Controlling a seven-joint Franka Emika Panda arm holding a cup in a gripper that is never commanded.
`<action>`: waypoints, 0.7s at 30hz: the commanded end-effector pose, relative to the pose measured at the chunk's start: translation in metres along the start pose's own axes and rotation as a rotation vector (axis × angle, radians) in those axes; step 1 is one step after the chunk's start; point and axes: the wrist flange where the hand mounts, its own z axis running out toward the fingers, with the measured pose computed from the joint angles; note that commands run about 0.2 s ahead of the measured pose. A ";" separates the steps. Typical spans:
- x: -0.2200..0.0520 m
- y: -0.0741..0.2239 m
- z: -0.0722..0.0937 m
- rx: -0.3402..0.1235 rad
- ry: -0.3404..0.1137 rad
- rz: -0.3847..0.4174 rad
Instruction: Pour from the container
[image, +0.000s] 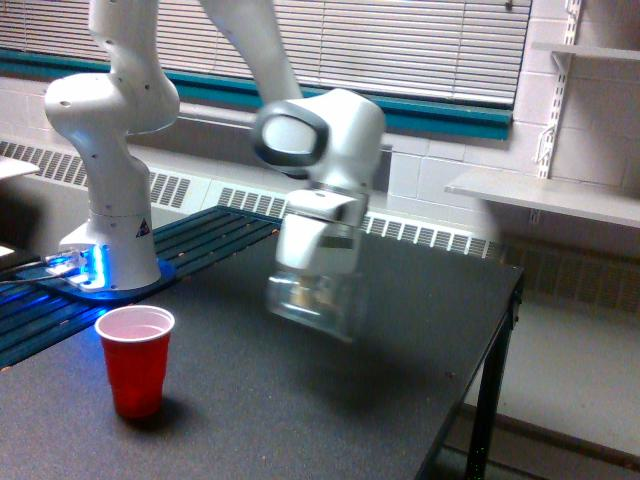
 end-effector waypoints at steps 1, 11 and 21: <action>0.031 -0.012 0.013 0.043 0.071 -0.144; 0.050 -0.024 0.039 0.079 0.077 -0.017; 0.037 -0.034 0.033 0.112 0.007 0.058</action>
